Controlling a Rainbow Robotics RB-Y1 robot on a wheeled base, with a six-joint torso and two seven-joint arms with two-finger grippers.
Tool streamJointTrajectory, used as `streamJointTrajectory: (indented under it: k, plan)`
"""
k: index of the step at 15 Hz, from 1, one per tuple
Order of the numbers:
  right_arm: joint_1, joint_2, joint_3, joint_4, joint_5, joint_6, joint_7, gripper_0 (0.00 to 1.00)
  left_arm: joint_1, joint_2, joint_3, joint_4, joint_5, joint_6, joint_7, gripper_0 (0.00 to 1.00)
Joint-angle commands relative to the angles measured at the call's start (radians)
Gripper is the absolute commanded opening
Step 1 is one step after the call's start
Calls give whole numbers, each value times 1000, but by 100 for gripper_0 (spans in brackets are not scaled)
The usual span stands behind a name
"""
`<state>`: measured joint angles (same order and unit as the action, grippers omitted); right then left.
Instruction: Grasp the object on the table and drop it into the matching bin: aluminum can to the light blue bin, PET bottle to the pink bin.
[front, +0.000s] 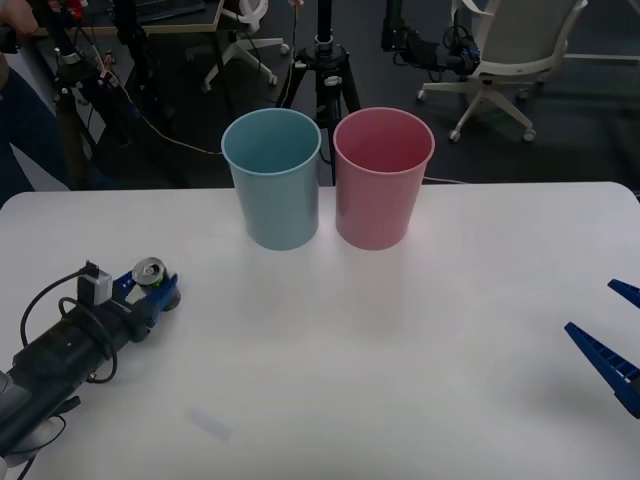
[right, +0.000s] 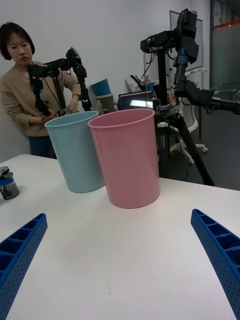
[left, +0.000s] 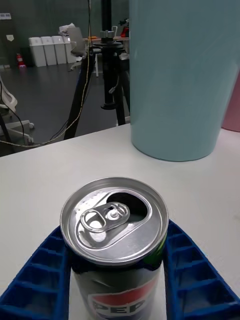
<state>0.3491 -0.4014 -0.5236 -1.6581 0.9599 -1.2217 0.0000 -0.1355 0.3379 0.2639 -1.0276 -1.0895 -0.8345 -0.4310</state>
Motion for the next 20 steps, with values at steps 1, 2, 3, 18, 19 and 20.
streamJointTrajectory:
  k: [1, 2, 3, 18, 19, 20]
  plan:
    - [0, 0, 0, 0, 0, 0, 0, 100, 1, 1, 0, 0, 2, -3, 8, 0]
    - [0, 0, 0, 0, 0, 0, 0, 100, 1, 1, 0, 0, 5, -6, 9, 0]
    - [0, 0, 0, 0, 0, 0, 0, 100, 1, 0, 0, 0, 8, -18, 15, 0]
    - [0, 0, 0, 0, 0, 0, 0, 100, 269, 141, -22, -563, 39, -60, 319, 0]
    - [0, 0, 0, 0, 0, 0, 0, 100, 287, 159, -22, -612, 39, -57, 359, 0]
    - [0, 0, 0, 0, 0, 0, 0, 100, 303, 181, -22, -661, 39, -55, 396, 0]
